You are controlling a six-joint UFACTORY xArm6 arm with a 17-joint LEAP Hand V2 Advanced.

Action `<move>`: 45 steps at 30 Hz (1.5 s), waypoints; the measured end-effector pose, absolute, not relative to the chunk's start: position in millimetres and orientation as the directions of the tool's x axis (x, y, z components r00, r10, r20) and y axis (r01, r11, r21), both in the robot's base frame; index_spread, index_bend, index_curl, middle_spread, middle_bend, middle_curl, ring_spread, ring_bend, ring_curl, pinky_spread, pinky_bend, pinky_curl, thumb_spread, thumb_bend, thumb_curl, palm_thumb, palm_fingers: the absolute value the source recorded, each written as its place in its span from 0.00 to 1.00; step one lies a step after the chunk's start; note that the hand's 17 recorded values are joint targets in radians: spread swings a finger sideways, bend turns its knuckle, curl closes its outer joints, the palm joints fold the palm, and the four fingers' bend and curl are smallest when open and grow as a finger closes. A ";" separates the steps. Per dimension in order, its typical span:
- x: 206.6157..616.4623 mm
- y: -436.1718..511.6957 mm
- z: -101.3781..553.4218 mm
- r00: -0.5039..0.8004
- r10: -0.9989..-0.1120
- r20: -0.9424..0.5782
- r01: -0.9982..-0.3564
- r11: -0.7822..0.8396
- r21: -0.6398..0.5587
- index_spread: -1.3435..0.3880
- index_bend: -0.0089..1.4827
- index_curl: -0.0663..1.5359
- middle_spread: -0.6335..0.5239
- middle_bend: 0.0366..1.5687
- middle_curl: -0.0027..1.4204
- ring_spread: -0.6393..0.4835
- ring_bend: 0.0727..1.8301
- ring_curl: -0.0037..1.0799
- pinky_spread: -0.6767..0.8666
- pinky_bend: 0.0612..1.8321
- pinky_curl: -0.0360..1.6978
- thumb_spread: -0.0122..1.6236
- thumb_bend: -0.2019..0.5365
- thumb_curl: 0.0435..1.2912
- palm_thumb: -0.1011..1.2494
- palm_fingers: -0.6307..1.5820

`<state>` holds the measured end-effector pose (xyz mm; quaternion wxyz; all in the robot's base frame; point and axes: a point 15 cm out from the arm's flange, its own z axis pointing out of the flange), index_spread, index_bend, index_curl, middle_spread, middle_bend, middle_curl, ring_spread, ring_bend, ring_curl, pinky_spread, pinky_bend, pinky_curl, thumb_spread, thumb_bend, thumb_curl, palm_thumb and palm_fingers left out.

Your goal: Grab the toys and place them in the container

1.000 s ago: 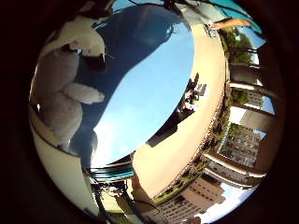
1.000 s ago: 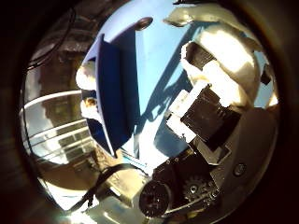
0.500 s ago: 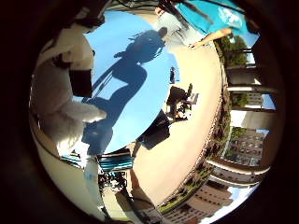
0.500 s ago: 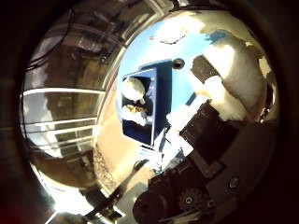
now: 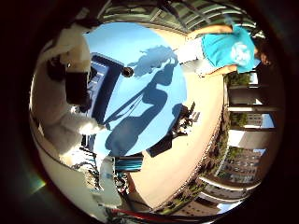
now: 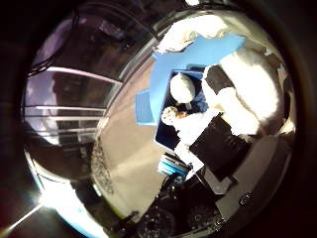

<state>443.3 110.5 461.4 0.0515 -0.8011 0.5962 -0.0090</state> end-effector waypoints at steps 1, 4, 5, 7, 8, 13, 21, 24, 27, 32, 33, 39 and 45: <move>444.1 120.6 457.5 0.298 -0.953 -0.048 -0.952 -0.293 -0.089 0.20 0.58 0.37 0.36 0.85 0.77 0.44 0.86 0.80 0.51 0.91 0.52 0.70 0.26 0.57 0.82 0.60; 444.9 159.6 444.7 0.327 -0.943 -0.053 -0.943 -0.323 -0.080 0.20 0.58 0.41 0.36 0.86 0.77 0.45 0.87 0.80 0.51 0.91 0.52 0.70 0.25 0.57 0.82 0.60; 448.7 169.0 437.7 0.334 -0.941 -0.053 -0.941 -0.329 -0.077 0.20 0.58 0.41 0.36 0.86 0.77 0.45 0.87 0.80 0.51 0.91 0.52 0.70 0.25 0.57 0.82 0.60; 457.5 181.9 423.5 0.340 -0.939 -0.054 -0.939 -0.336 -0.071 0.19 0.57 0.45 0.37 0.87 0.77 0.45 0.87 0.79 0.50 0.92 0.53 0.69 0.26 0.58 0.82 0.59; 460.1 191.6 416.1 0.345 -0.937 -0.055 -0.937 -0.342 -0.067 0.19 0.56 0.46 0.37 0.88 0.77 0.45 0.88 0.79 0.50 0.92 0.53 0.69 0.26 0.58 0.82 0.59; 466.6 213.7 384.3 0.337 -0.940 -0.053 -0.942 -0.336 -0.022 0.18 0.54 0.53 0.37 0.89 0.76 0.45 0.89 0.79 0.50 0.93 0.53 0.69 0.26 0.59 0.82 0.59; 474.0 222.4 366.9 0.324 -0.945 -0.041 -0.946 -0.324 -0.010 0.16 0.50 0.66 0.38 0.91 0.75 0.45 0.90 0.78 0.50 0.94 0.54 0.69 0.26 0.61 0.81 0.57; 474.4 221.0 366.0 0.311 -0.949 -0.041 -0.950 -0.311 -0.006 0.16 0.49 0.70 0.38 0.92 0.75 0.45 0.90 0.78 0.50 0.94 0.54 0.69 0.26 0.61 0.81 0.57; 472.8 217.6 365.1 0.305 -0.952 -0.038 -0.952 -0.306 0.005 0.15 0.47 0.74 0.38 0.92 0.75 0.45 0.91 0.77 0.50 0.94 0.54 0.70 0.25 0.61 0.80 0.57; 470.7 207.9 366.6 0.292 -0.956 -0.036 -0.956 -0.292 0.020 0.15 0.45 0.79 0.39 0.93 0.74 0.45 0.91 0.77 0.50 0.94 0.54 0.70 0.24 0.61 0.77 0.57; 469.8 205.7 367.3 0.288 -0.957 -0.036 -0.957 -0.289 0.024 0.15 0.44 0.80 0.39 0.93 0.74 0.45 0.91 0.77 0.50 0.95 0.54 0.70 0.24 0.61 0.76 0.56; 466.9 191.5 370.3 0.266 -0.963 -0.034 -0.963 -0.267 0.043 0.16 0.44 0.85 0.39 0.92 0.73 0.46 0.92 0.76 0.49 0.91 0.55 0.70 0.23 0.57 0.72 0.55; 457.1 178.3 368.2 0.250 -0.968 -0.029 -0.963 -0.252 0.095 0.19 0.42 0.83 0.41 0.82 0.65 0.50 0.86 0.70 0.51 0.84 0.54 0.70 0.22 0.52 0.67 0.53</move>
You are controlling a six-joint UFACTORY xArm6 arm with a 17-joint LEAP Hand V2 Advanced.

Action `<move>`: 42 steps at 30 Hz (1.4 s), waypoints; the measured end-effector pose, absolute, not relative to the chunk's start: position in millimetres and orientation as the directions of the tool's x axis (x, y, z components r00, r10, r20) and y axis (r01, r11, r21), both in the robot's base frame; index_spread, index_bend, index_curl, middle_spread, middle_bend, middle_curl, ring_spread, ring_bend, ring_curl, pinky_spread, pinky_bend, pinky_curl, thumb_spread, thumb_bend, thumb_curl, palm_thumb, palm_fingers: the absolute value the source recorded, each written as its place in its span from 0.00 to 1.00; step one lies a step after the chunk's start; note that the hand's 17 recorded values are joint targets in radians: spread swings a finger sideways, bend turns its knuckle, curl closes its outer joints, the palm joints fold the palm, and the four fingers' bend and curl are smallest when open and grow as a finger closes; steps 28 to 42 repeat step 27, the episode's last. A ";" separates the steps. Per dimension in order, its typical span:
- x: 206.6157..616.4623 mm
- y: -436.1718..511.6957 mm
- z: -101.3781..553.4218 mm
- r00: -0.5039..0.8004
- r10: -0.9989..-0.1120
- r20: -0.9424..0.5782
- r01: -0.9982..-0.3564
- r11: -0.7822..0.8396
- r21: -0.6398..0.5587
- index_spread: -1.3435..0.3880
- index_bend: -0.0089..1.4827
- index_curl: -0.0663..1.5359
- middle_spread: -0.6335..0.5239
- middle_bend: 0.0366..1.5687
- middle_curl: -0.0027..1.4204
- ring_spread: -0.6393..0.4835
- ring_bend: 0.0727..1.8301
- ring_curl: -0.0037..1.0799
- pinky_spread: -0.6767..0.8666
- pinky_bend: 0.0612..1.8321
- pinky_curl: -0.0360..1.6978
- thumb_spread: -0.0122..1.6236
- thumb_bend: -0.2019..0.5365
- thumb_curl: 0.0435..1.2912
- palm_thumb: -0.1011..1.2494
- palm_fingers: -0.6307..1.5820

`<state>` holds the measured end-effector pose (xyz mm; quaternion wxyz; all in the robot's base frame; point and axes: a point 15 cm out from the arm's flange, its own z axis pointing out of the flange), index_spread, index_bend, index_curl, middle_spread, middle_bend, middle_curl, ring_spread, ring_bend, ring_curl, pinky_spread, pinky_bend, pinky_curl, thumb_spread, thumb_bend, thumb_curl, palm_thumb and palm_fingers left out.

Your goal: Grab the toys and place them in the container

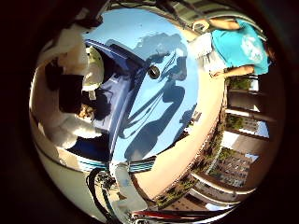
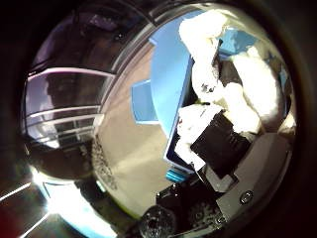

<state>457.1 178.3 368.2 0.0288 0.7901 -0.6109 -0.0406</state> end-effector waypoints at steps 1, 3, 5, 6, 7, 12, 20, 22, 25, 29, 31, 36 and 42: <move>453.0 175.6 367.1 0.249 -0.968 -0.027 -0.961 -0.251 0.114 0.20 0.38 0.82 0.42 0.78 0.64 0.51 0.85 0.69 0.52 0.84 0.54 0.70 0.22 0.51 0.66 0.51; 443.5 171.1 364.6 0.252 -0.968 -0.024 -0.955 -0.252 0.157 0.26 0.26 0.78 0.44 0.59 0.56 0.59 0.73 0.65 0.56 0.84 0.53 0.71 0.23 0.49 0.65 0.28; 437.5 168.4 359.5 0.257 -0.966 -0.024 -0.947 -0.257 0.193 0.30 0.24 0.74 0.48 0.45 0.49 0.67 0.61 0.57 0.60 0.76 0.50 0.71 0.22 0.47 0.64 0.16; 437.3 167.9 358.2 0.261 -0.965 -0.027 -0.945 -0.261 0.198 0.33 0.20 0.71 0.50 0.39 0.45 0.70 0.54 0.50 0.62 0.71 0.47 0.71 0.23 0.46 0.63 0.15; 437.4 167.9 357.4 0.265 -0.964 -0.033 -0.943 -0.266 0.200 0.38 0.16 0.67 0.53 0.32 0.40 0.74 0.47 0.43 0.64 0.65 0.44 0.71 0.23 0.44 0.63 0.17; 438.6 166.6 355.3 0.287 -0.957 -0.046 -0.935 -0.290 0.203 0.47 0.08 0.55 0.59 0.19 0.33 0.80 0.35 0.33 0.69 0.53 0.37 0.72 0.23 0.41 0.62 0.20; 440.7 165.6 358.2 0.292 -0.955 -0.050 -0.936 -0.296 0.189 0.56 0.08 0.40 0.61 0.11 0.28 0.83 0.27 0.28 0.73 0.43 0.30 0.72 0.24 0.38 0.62 0.25; 441.7 160.1 363.6 0.291 -0.955 -0.054 -0.939 -0.296 0.178 0.57 0.09 0.38 0.61 0.10 0.27 0.83 0.26 0.28 0.74 0.42 0.29 0.72 0.24 0.37 0.62 0.26; 440.3 154.5 374.2 0.285 -0.955 -0.077 -0.942 -0.294 0.159 0.58 0.10 0.34 0.61 0.09 0.26 0.83 0.24 0.27 0.74 0.41 0.27 0.72 0.24 0.36 0.62 0.27; 440.7 144.8 382.8 0.273 -0.958 -0.089 -0.948 -0.283 0.143 0.59 0.11 0.33 0.61 0.09 0.26 0.83 0.24 0.27 0.74 0.40 0.27 0.72 0.24 0.36 0.62 0.28; 440.7 144.8 382.8 0.273 -0.958 -0.089 -0.948 -0.283 0.143 0.59 0.11 0.33 0.61 0.09 0.26 0.83 0.24 0.27 0.74 0.40 0.27 0.72 0.24 0.36 0.62 0.28; 440.7 144.8 382.8 0.273 -0.958 -0.089 -0.948 -0.283 0.143 0.59 0.11 0.33 0.61 0.09 0.26 0.83 0.24 0.27 0.74 0.40 0.27 0.72 0.24 0.36 0.62 0.28; 440.7 144.8 382.8 0.273 -0.958 -0.089 -0.948 -0.283 0.143 0.59 0.11 0.33 0.61 0.09 0.26 0.83 0.24 0.27 0.74 0.40 0.27 0.72 0.24 0.36 0.62 0.28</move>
